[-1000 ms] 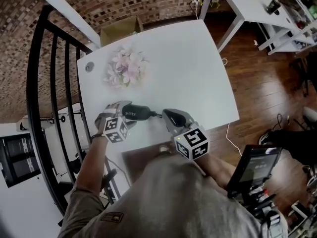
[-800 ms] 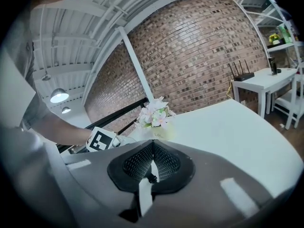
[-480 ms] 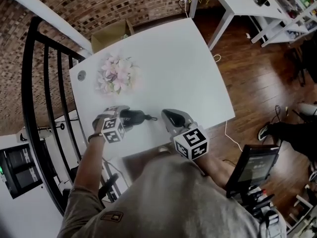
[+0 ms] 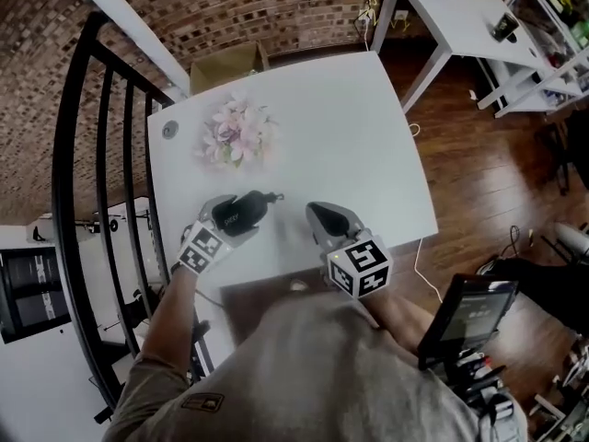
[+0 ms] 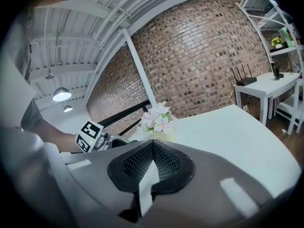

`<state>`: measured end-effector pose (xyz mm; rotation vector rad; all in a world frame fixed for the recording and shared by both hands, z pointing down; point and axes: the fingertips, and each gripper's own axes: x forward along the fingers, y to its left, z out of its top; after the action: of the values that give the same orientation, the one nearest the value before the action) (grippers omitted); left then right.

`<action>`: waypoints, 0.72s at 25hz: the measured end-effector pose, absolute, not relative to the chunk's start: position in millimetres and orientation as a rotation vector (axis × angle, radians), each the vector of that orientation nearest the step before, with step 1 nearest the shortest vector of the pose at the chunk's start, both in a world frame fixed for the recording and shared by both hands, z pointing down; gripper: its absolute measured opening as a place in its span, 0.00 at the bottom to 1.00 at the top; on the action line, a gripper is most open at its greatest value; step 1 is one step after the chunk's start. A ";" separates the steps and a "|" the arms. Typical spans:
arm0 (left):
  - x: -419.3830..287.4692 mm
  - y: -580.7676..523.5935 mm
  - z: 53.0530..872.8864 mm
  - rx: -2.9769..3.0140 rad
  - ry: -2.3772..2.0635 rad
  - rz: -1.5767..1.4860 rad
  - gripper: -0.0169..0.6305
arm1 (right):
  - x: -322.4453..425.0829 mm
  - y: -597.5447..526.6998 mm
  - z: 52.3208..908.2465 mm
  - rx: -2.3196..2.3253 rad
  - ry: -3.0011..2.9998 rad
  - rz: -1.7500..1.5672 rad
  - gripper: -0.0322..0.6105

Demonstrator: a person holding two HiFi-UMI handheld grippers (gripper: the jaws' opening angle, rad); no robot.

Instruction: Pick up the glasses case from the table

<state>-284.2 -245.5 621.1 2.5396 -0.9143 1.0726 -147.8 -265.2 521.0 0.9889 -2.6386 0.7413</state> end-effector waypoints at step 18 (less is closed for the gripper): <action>-320.9 -162.5 452.9 2.396 -1.413 -0.094 0.59 | -196.1 -202.1 439.9 0.905 -2.825 0.557 0.07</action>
<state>-320.9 -162.5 452.9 2.3961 -1.4131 -0.0938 -196.1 -202.1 439.9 0.9051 -2.8252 0.5567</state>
